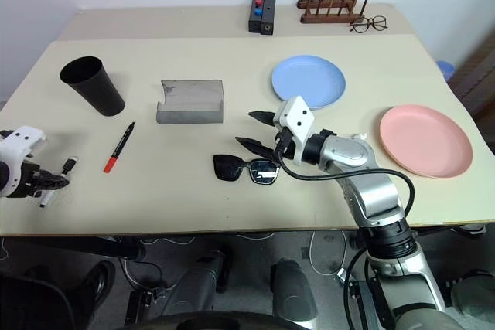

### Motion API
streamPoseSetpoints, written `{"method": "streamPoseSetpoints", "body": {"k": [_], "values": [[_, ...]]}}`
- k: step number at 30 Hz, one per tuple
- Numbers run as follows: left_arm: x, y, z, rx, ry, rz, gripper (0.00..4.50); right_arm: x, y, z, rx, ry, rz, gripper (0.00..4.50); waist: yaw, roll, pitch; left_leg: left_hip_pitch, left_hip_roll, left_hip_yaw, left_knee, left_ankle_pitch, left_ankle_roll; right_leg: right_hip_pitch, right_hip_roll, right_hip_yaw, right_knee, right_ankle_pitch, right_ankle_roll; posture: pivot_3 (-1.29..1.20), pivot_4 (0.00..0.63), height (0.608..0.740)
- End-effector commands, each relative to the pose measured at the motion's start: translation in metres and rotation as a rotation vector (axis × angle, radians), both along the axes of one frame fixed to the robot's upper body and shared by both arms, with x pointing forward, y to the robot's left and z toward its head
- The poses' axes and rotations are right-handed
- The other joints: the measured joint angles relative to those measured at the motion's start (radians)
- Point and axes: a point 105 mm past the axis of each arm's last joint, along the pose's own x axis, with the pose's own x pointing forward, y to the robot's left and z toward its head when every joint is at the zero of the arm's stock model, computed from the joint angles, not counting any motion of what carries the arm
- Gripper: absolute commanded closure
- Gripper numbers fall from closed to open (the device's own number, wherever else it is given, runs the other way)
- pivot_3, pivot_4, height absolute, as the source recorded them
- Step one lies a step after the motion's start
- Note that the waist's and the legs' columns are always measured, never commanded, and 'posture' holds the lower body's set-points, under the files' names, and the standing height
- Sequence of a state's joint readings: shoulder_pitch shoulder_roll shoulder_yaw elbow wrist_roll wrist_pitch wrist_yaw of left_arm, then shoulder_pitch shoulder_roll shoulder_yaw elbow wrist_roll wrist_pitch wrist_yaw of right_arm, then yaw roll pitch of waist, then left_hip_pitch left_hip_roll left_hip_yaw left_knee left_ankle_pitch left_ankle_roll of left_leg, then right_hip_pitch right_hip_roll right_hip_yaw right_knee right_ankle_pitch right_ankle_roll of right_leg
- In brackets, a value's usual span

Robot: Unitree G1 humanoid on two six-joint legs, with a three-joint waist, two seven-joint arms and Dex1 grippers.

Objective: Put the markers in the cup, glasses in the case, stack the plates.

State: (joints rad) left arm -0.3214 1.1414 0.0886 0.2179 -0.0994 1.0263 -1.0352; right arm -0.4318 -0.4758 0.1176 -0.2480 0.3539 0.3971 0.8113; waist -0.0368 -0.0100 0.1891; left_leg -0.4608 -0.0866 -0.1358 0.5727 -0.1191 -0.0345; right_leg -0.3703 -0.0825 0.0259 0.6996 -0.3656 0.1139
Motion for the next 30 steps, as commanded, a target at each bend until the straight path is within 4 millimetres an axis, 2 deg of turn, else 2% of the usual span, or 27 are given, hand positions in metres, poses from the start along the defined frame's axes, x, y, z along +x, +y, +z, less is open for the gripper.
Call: {"method": "streamPoseSetpoints", "body": {"k": [1, 2, 6, 10, 13, 18, 21, 28, 30], "values": [[0.007, -0.002, 0.011, -0.018, -0.038, 0.003, 0.37, -0.002, 0.005, 0.011, 0.007, -0.051, 0.028, 1.49, 0.002, 0.000, 0.000, 0.000, 0.000, 0.000, 0.000, 0.000, 0.000, 0.000, 0.000, 0.000, 0.000, 0.000, 0.000, 0.00, 0.150, 0.737], [0.011, -0.001, 0.017, -0.019, -0.055, 0.009, 0.06, -0.002, 0.005, 0.011, 0.006, -0.051, 0.028, 1.49, 0.004, 0.000, 0.000, 0.000, 0.000, 0.000, 0.000, 0.000, 0.000, 0.000, 0.000, 0.000, 0.000, 0.000, 0.000, 0.00, 0.150, 0.737], [0.028, 0.000, 0.033, -0.011, -0.093, -0.001, 0.06, -0.001, 0.006, 0.012, 0.002, -0.067, 0.027, 1.49, 0.013, -0.001, 0.000, 0.000, 0.000, 0.000, 0.001, 0.000, 0.000, 0.000, 0.001, -0.001, 0.000, 0.000, 0.000, 0.00, 0.150, 0.737], [0.035, -0.004, 0.024, -0.033, -0.053, -0.014, 0.06, 0.001, 0.007, 0.014, 0.008, -0.077, 0.018, 1.49, 0.014, -0.001, 0.000, 0.000, 0.000, 0.001, 0.000, 0.000, 0.000, -0.001, 0.001, -0.001, 0.000, 0.000, 0.000, 0.00, 0.150, 0.737], [0.031, -0.005, 0.014, -0.025, 0.022, -0.023, 0.06, 0.001, 0.005, 0.013, 0.005, -0.077, 0.010, 1.49, 0.014, -0.001, 0.000, 0.000, 0.000, 0.001, 0.000, 0.000, 0.000, -0.001, 0.001, -0.001, 0.000, 0.000, 0.000, 0.00, 0.150, 0.737], [0.027, -0.004, 0.010, -0.029, 0.074, -0.009, 0.06, -0.001, 0.002, 0.011, 0.006, -0.074, -0.003, 1.49, 0.016, -0.001, 0.000, 0.000, 0.000, 0.001, 0.000, 0.000, 0.000, 0.000, 0.001, -0.001, 0.000, 0.000, 0.000, 0.00, 0.150, 0.737], [0.034, -0.006, 0.008, -0.036, 0.051, -0.001, 0.82, -0.002, 0.002, 0.010, 0.006, -0.070, -0.010, 1.49, 0.017, -0.001, 0.000, 0.000, 0.000, 0.001, 0.000, 0.000, 0.000, 0.000, 0.001, -0.001, 0.000, 0.000, 0.000, 0.00, 0.150, 0.737], [0.042, -0.009, 0.013, -0.034, 0.013, -0.028, 4.31, -0.003, 0.001, 0.007, 0.003, -0.066, -0.013, 1.49, 0.018, -0.001, 0.000, 0.000, 0.000, 0.001, 0.001, 0.000, 0.000, 0.000, 0.001, -0.001, 0.000, 0.000, 0.000, 0.00, 0.150, 0.737], [0.039, -0.010, 0.019, -0.037, -0.005, -0.059, 4.47, -0.003, 0.002, 0.007, 0.002, -0.066, -0.011, 1.49, 0.017, -0.001, 0.000, 0.000, 0.000, 0.001, 0.001, 0.000, 0.000, 0.000, 0.001, -0.001, 0.000, 0.000, 0.000, 0.00, 0.150, 0.737]]}}
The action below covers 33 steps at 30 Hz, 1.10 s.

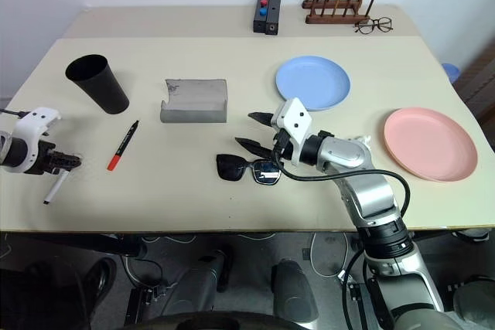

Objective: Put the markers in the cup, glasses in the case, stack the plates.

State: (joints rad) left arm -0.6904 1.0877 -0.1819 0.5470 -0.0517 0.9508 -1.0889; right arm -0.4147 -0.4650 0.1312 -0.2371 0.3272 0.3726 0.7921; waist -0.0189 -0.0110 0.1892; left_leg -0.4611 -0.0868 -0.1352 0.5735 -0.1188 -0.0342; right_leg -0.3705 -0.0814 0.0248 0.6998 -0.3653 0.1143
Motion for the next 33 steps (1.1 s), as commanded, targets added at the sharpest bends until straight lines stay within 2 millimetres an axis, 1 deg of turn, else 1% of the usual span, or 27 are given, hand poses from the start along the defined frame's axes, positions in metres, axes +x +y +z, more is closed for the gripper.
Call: {"method": "streamPoseSetpoints", "body": {"k": [1, 2, 4, 7, 8, 9, 10, 11, 13, 14, 15, 16, 18, 19, 22, 23, 24, 27, 28, 30, 33], "values": [[-0.004, -0.001, 0.014, 0.000, -0.044, -0.056, 4.47, -0.004, 0.001, 0.014, 0.008, -0.063, 0.011, 1.49, -0.001, 0.000, 0.000, 0.000, 0.000, 0.000, 0.000, 0.000, 0.000, 0.000, 0.000, 0.000, 0.000, 0.000, 0.000, 0.00, 0.150, 0.737], [-0.005, -0.004, 0.018, -0.006, -0.064, -0.080, 4.47, -0.004, 0.001, 0.013, 0.008, -0.062, 0.010, 1.49, -0.001, 0.000, 0.000, 0.000, 0.000, 0.000, 0.000, 0.000, 0.000, 0.000, 0.000, 0.000, 0.000, 0.000, 0.000, 0.00, 0.150, 0.737], [-0.011, -0.016, 0.032, -0.049, -0.085, -0.125, 4.47, -0.004, 0.001, 0.012, 0.007, -0.059, 0.009, 1.49, -0.003, 0.000, 0.000, 0.000, 0.000, 0.000, 0.000, 0.000, 0.000, 0.000, 0.000, 0.000, 0.000, 0.000, 0.000, 0.00, 0.150, 0.737], [-0.011, -0.037, 0.057, -0.082, -0.219, -0.262, 4.47, -0.004, 0.000, 0.011, 0.004, -0.058, 0.011, 1.49, -0.002, 0.000, 0.000, -0.001, 0.001, 0.000, 0.000, 0.000, 0.000, -0.001, 0.000, 0.001, 0.000, 0.000, 0.000, 0.00, 0.150, 0.737], [-0.009, -0.039, 0.065, -0.076, -0.262, -0.274, 4.47, -0.003, 0.001, 0.011, 0.004, -0.059, 0.012, 1.49, 0.001, 0.000, 0.000, -0.001, 0.001, 0.000, 0.000, 0.000, 0.000, -0.001, 0.000, 0.001, 0.000, 0.000, 0.000, 0.00, 0.150, 0.737], [-0.002, -0.044, 0.077, -0.091, -0.343, -0.284, 4.47, -0.002, 0.001, 0.012, 0.005, -0.060, 0.013, 1.49, 0.003, 0.000, 0.000, -0.001, 0.001, -0.001, 0.000, 0.000, 0.000, 0.000, -0.001, 0.001, 0.000, 0.000, -0.001, 0.00, 0.150, 0.737], [0.001, -0.047, 0.086, -0.101, -0.399, -0.287, 4.47, -0.002, 0.001, 0.012, 0.006, -0.062, 0.014, 1.49, 0.004, 0.000, 0.000, -0.001, 0.001, -0.001, 0.000, 0.000, 0.000, 0.000, -0.001, 0.001, 0.000, 0.000, -0.001, 0.00, 0.150, 0.737], [0.013, -0.053, 0.107, -0.109, -0.550, -0.308, 4.47, -0.001, 0.000, 0.013, 0.010, -0.065, 0.015, 1.49, 0.005, 0.000, 0.000, -0.001, 0.001, -0.001, 0.000, 0.000, 0.000, 0.000, -0.001, 0.001, 0.000, 0.000, -0.001, 0.00, 0.150, 0.737], [0.027, -0.060, 0.141, -0.097, -0.779, -0.350, 4.47, 0.001, -0.002, 0.019, 0.035, -0.068, 0.021, 1.49, 0.012, -0.001, 0.000, 0.000, 0.000, -0.001, 0.000, 0.000, 0.000, 0.000, -0.001, 0.000, 0.000, 0.000, -0.001, 0.00, 0.150, 0.737], [0.031, -0.062, 0.152, -0.081, -0.861, -0.369, 4.47, 0.001, -0.004, 0.024, 0.065, -0.065, 0.030, 1.49, 0.009, -0.001, 0.000, -0.001, 0.000, -0.003, 0.001, 0.000, 0.000, 0.001, -0.001, -0.002, 0.000, 0.000, 0.000, 0.00, 0.150, 0.737], [0.033, -0.061, 0.159, -0.077, -0.915, -0.369, 4.47, 0.000, -0.006, 0.027, 0.085, -0.062, 0.037, 1.49, 0.006, -0.001, 0.000, -0.001, 0.000, -0.002, 0.002, 0.000, 0.000, 0.001, -0.001, -0.002, -0.001, 0.000, 0.000, 0.00, 0.150, 0.737], [0.037, -0.057, 0.166, -0.081, -0.965, -0.335, 4.47, 0.000, -0.007, 0.030, 0.103, -0.059, 0.044, 1.49, 0.003, -0.001, 0.000, -0.001, 0.000, -0.001, 0.002, 0.000, 0.000, 0.001, -0.001, -0.002, -0.001, 0.000, 0.000, 0.00, 0.150, 0.737], [0.042, -0.052, 0.187, -0.082, -1.123, -0.299, 4.47, -0.002, -0.011, 0.039, 0.144, -0.074, 0.060, 1.49, -0.003, -0.001, 0.000, -0.001, -0.001, 0.000, 0.001, 0.000, 0.000, 0.001, -0.001, -0.001, -0.001, 0.000, 0.000, 0.00, 0.150, 0.737], [0.042, -0.050, 0.194, -0.088, -1.174, -0.287, 4.47, -0.002, -0.013, 0.042, 0.158, -0.076, 0.066, 1.49, -0.004, -0.001, 0.000, -0.001, 0.000, 0.000, 0.001, 0.000, 0.000, 0.001, 0.000, -0.001, 0.000, 0.000, 0.000, 0.00, 0.150, 0.737], [0.044, -0.043, 0.215, -0.165, -1.345, -0.246, 4.47, -0.003, -0.016, 0.056, 0.249, -0.096, 0.076, 1.49, -0.006, -0.001, 0.001, -0.001, 0.000, 0.000, 0.001, 0.000, 0.000, 0.004, 0.001, -0.001, 0.000, 0.000, 0.000, 0.00, 0.150, 0.737], [0.044, -0.040, 0.221, -0.184, -1.392, -0.229, 4.47, -0.003, -0.017, 0.059, 0.270, -0.101, 0.077, 1.49, -0.005, -0.001, 0.001, -0.001, 0.000, 0.000, 0.001, 0.000, 0.000, 0.004, 0.001, -0.002, 0.000, 0.000, 0.000, 0.00, 0.150, 0.737], [0.047, -0.032, 0.224, -0.157, -1.431, -0.187, 4.47, -0.004, -0.016, 0.060, 0.288, -0.099, 0.079, 1.49, -0.004, -0.001, 0.001, -0.001, 0.000, 0.000, 0.001, 0.000, 0.000, 0.005, 0.001, -0.002, 0.000, 0.000, 0.001, 0.00, 0.150, 0.737], [0.056, -0.018, 0.224, -0.118, -1.476, -0.102, 4.47, -0.006, -0.013, 0.058, 0.293, -0.102, 0.076, 1.49, -0.003, -0.001, 0.000, 0.000, 0.000, -0.001, 0.002, 0.000, 0.000, 0.005, 0.001, -0.002, 0.000, 0.000, 0.001, 0.00, 0.150, 0.737], [0.059, -0.017, 0.223, -0.115, -1.485, -0.093, 4.47, -0.006, -0.013, 0.057, 0.287, -0.104, 0.075, 1.49, -0.002, -0.001, 0.000, 0.000, -0.001, -0.001, 0.002, 0.001, 0.000, 0.005, 0.001, -0.002, 0.001, 0.000, 0.001, 0.00, 0.150, 0.737], [0.065, -0.015, 0.217, -0.113, -1.482, -0.069, 4.47, -0.007, -0.012, 0.055, 0.277, -0.106, 0.073, 1.49, -0.002, -0.001, 0.000, 0.000, -0.001, -0.001, 0.002, 0.001, 0.000, 0.005, 0.002, -0.002, 0.001, 0.000, 0.001, 0.00, 0.150, 0.737], [0.072, -0.013, 0.200, -0.145, -1.445, -0.055, 4.47, -0.007, -0.012, 0.054, 0.261, -0.116, 0.063, 1.49, -0.001, -0.001, 0.000, 0.000, -0.001, -0.001, 0.002, 0.001, 0.000, 0.005, 0.002, -0.003, 0.001, 0.001, 0.001, 0.00, 0.150, 0.737]]}}
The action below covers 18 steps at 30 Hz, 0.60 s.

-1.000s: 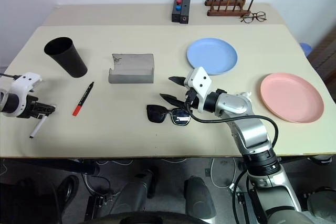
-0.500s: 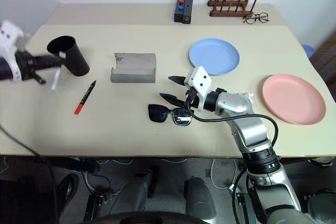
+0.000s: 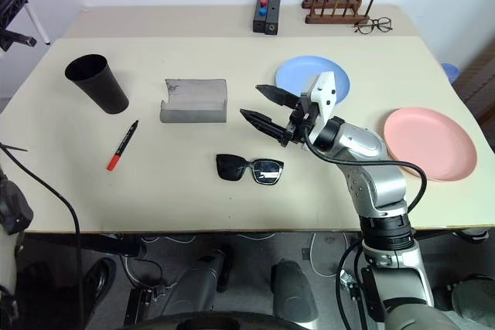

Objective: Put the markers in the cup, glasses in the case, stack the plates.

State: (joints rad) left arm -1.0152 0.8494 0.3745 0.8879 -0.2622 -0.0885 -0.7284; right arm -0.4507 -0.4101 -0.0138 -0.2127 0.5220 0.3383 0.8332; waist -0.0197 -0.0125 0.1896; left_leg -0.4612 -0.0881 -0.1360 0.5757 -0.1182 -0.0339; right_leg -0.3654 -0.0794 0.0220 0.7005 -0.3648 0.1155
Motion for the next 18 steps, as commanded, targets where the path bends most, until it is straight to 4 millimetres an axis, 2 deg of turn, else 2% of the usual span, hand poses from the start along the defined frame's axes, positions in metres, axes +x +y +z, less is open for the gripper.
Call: {"method": "streamPoseSetpoints", "body": {"k": [1, 5, 14, 18], "values": [[0.001, 0.002, 0.000, -0.013, -0.026, -0.005, 4.47, -0.006, 0.001, 0.011, -0.003, -0.074, -0.003, 1.49, -0.001, 0.000, 0.000, 0.000, 0.000, 0.000, 0.000, 0.000, 0.000, 0.000, 0.000, 0.000, 0.000, 0.000, 0.000, 0.00, 0.150, 0.737], [0.005, 0.001, -0.023, -0.096, -0.006, -0.055, 4.47, -0.008, 0.001, 0.011, -0.008, -0.084, -0.010, 1.49, -0.002, 0.000, 0.000, 0.000, 0.000, 0.000, 0.000, 0.000, 0.000, 0.001, 0.000, 0.000, 0.000, 0.000, 0.000, 0.00, 0.150, 0.737], [0.008, 0.008, -0.053, -0.104, 0.053, -0.002, 4.47, -0.008, 0.000, 0.007, -0.037, -0.083, -0.022, 1.49, -0.015, 0.000, 0.000, 0.000, 0.000, 0.000, 0.000, 0.000, 0.000, 0.001, 0.000, 0.000, 0.001, 0.000, 0.000, 0.00, 0.150, 0.737], [0.008, 0.003, -0.058, -0.096, 0.062, -0.027, 2.60, -0.008, 0.001, 0.007, -0.039, -0.083, -0.020, 1.49, -0.021, 0.000, 0.000, 0.000, 0.000, -0.001, 0.000, 0.000, 0.000, 0.001, 0.000, 0.000, 0.001, 0.000, 0.000, 0.00, 0.150, 0.737]]}}
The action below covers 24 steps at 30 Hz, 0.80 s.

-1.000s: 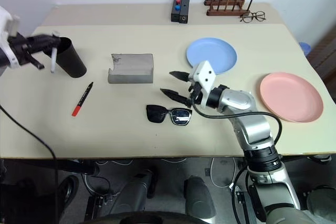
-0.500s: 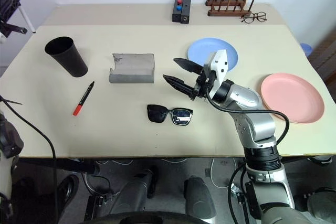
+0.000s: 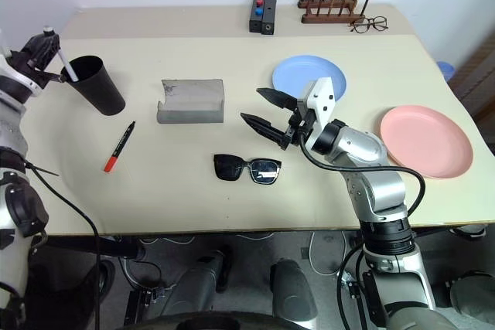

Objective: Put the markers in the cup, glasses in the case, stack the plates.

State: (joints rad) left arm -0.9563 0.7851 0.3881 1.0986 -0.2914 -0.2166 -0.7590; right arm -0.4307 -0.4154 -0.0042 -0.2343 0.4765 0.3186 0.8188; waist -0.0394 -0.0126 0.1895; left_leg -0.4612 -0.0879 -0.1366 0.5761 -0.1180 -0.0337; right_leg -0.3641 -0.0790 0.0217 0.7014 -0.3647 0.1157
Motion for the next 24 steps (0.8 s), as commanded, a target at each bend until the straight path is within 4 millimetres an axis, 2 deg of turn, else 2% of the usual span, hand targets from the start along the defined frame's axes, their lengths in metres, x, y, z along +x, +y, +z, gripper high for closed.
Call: {"method": "streamPoseSetpoints", "body": {"k": [1, 5, 6, 10, 12, 14, 15, 19, 21, 24], "values": [[-0.003, -0.002, 0.012, 0.020, -0.053, -0.014, 2.10, -0.006, 0.002, 0.010, -0.004, -0.059, 0.013, 1.49, -0.002, 0.000, 0.000, 0.000, 0.000, 0.000, 0.000, 0.000, 0.000, 0.000, 0.000, 0.000, 0.000, 0.000, 0.000, 0.00, 0.150, 0.737], [-0.002, -0.010, 0.025, 0.043, -0.072, -0.050, 0.14, -0.005, 0.003, 0.010, -0.005, -0.059, 0.016, 1.49, -0.005, 0.000, 0.000, 0.000, 0.000, 0.000, 0.000, 0.000, 0.000, 0.000, 0.000, 0.000, 0.000, 0.000, 0.000, 0.00, 0.150, 0.737], [-0.002, -0.015, 0.029, 0.044, -0.064, -0.081, 0.02, -0.005, 0.003, 0.009, -0.006, -0.058, 0.016, 1.49, -0.005, 0.000, 0.000, 0.000, 0.000, 0.000, 0.000, 0.000, 0.000, 0.000, 0.000, 0.000, 0.000, 0.000, 0.000, 0.00, 0.150, 0.737], [-0.005, -0.047, 0.035, 0.051, 0.073, -0.250, 0.02, -0.005, 0.001, 0.008, -0.013, -0.059, 0.010, 1.49, -0.005, 0.000, 0.000, 0.000, 0.000, 0.000, 0.000, 0.000, 0.000, 0.000, 0.000, 0.000, 0.000, 0.000, 0.000, 0.00, 0.150, 0.737], [-0.015, -0.070, 0.034, 0.082, 0.177, -0.292, 0.02, -0.005, -0.001, 0.008, -0.022, -0.061, 0.004, 1.49, -0.007, 0.000, 0.000, 0.000, 0.000, 0.000, 0.000, 0.000, 0.000, 0.000, 0.000, 0.000, 0.000, 0.000, 0.000, 0.00, 0.150, 0.737], [-0.028, -0.087, 0.030, 0.066, 0.289, -0.291, 0.02, -0.005, -0.005, 0.008, -0.029, -0.062, 0.000, 1.49, -0.007, 0.000, 0.000, 0.000, 0.000, 0.000, 0.000, 0.000, 0.000, 0.000, 0.000, 0.001, 0.000, 0.000, 0.000, 0.00, 0.150, 0.737], [-0.035, -0.091, 0.018, 0.061, 0.400, -0.269, 0.02, -0.008, -0.009, 0.009, -0.043, -0.065, 0.015, 1.49, -0.007, 0.000, 0.000, 0.000, 0.001, 0.000, 0.000, 0.000, 0.000, 0.000, 0.000, 0.001, 0.000, 0.000, 0.000, 0.00, 0.150, 0.737], [-0.058, -0.085, -0.023, 0.032, 0.734, -0.142, 0.02, -0.016, -0.016, 0.005, -0.104, -0.047, 0.082, 1.49, -0.009, 0.000, 0.000, 0.001, 0.001, 0.000, 0.000, 0.000, 0.000, 0.000, 0.000, 0.002, 0.001, 0.000, 0.000, 0.00, 0.150, 0.737], [-0.066, -0.085, -0.038, 0.039, 0.803, -0.131, 0.02, -0.016, -0.017, 0.004, -0.114, -0.043, 0.089, 1.49, -0.012, 0.001, 0.000, 0.002, 0.001, 0.001, 0.000, 0.000, 0.000, 0.001, 0.001, 0.002, 0.001, 0.000, 0.000, 0.00, 0.150, 0.737], [-0.061, -0.078, -0.056, 0.005, 0.857, -0.052, 0.02, -0.015, -0.015, 0.003, -0.110, -0.035, 0.093, 1.49, -0.002, 0.000, 0.000, 0.002, 0.002, 0.000, -0.001, 0.000, 0.000, 0.001, 0.000, 0.002, 0.001, 0.000, -0.001, 0.00, 0.150, 0.737]]}}
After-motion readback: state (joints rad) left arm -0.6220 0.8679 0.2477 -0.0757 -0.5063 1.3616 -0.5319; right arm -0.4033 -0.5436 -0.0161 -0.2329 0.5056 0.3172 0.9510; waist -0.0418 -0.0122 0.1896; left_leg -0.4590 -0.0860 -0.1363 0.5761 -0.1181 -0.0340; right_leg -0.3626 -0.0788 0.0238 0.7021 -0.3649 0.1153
